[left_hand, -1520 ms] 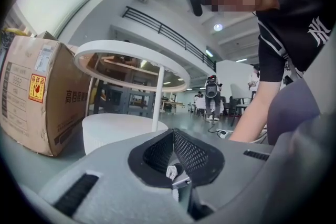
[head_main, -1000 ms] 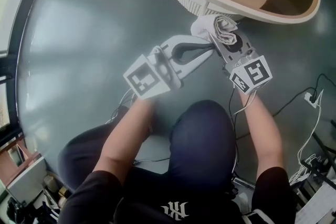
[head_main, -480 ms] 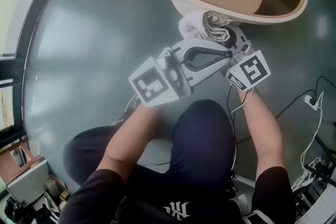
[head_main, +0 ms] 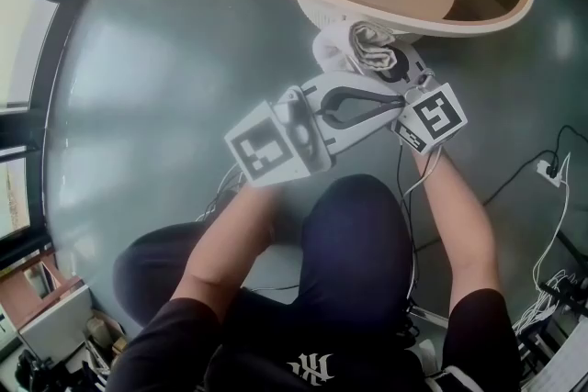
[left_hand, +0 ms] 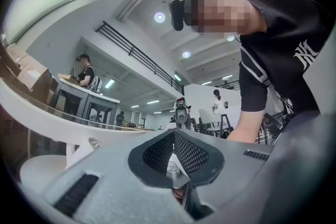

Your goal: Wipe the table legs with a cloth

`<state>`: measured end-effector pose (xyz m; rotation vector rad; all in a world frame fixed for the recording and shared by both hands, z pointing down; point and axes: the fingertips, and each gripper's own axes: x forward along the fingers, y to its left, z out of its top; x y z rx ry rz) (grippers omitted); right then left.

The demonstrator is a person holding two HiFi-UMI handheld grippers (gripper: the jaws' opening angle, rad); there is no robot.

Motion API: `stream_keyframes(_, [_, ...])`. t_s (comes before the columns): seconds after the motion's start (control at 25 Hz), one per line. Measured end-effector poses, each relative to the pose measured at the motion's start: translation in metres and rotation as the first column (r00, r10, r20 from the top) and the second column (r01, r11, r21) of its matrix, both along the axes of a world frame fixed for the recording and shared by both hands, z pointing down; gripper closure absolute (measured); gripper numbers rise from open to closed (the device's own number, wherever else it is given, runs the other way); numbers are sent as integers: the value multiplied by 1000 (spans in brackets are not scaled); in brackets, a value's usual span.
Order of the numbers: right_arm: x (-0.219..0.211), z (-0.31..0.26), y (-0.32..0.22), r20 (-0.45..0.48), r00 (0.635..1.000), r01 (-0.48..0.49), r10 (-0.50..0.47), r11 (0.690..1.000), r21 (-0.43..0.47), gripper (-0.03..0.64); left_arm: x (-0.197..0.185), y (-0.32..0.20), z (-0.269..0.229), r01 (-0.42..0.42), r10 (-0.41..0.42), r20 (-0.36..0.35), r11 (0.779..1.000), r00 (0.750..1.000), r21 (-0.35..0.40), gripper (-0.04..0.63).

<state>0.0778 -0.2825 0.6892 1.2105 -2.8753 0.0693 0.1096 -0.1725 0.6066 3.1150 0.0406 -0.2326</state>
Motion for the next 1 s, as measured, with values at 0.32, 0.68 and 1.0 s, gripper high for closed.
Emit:
stream_keyframes(0.32, [-3,42,-7,-6,1000,-2,2,997,-73,545,-11,-8,28,14,-13,53,999,999,-32,591])
stream_keyframes(0.68, [-6,149,-16,-24,1000,-22,17,975,-221,543,-54,-25,86,107,-94,109,987,990,-119,591])
stream_keyframes(1.0, [-4,253,-17,-57,998,-39,19,920,-389,543,-70,-22,110,124,-103,171,986,980,-112,589])
